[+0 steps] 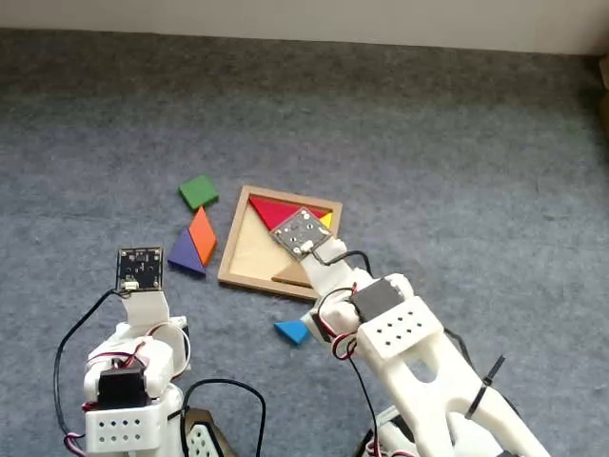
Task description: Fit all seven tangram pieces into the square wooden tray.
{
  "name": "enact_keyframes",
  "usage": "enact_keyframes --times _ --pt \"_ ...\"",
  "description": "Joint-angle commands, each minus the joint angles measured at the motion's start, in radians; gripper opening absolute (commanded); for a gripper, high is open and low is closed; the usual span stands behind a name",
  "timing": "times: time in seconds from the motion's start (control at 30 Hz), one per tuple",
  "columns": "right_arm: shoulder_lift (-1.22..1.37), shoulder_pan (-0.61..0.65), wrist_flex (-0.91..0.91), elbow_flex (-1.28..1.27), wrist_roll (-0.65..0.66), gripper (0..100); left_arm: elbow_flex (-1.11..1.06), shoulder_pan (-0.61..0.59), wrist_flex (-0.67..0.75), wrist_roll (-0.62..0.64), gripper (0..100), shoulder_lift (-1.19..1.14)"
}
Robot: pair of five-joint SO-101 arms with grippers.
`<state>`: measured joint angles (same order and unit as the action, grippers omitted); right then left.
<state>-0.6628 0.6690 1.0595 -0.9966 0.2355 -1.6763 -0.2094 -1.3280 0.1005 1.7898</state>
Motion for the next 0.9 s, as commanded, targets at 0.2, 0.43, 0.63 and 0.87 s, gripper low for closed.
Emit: enact_keyframes --times 0.2,0.43,0.63,0.87 --pt "-0.01 0.127 -0.027 0.013 -0.095 19.2 -0.021 -0.008 -0.005 -0.006 1 0.013" --pt "0.208 0.245 -0.068 0.061 -0.095 24.6 -0.021 -0.008 -0.005 -0.006 1 0.013" --pt "0.349 0.255 -0.074 0.145 -0.063 24.6 -0.021 -0.008 -0.005 -0.006 1 0.013" --pt "0.461 0.255 -0.163 0.153 -0.044 24.5 -0.021 -0.008 -0.005 -0.006 1 0.013"
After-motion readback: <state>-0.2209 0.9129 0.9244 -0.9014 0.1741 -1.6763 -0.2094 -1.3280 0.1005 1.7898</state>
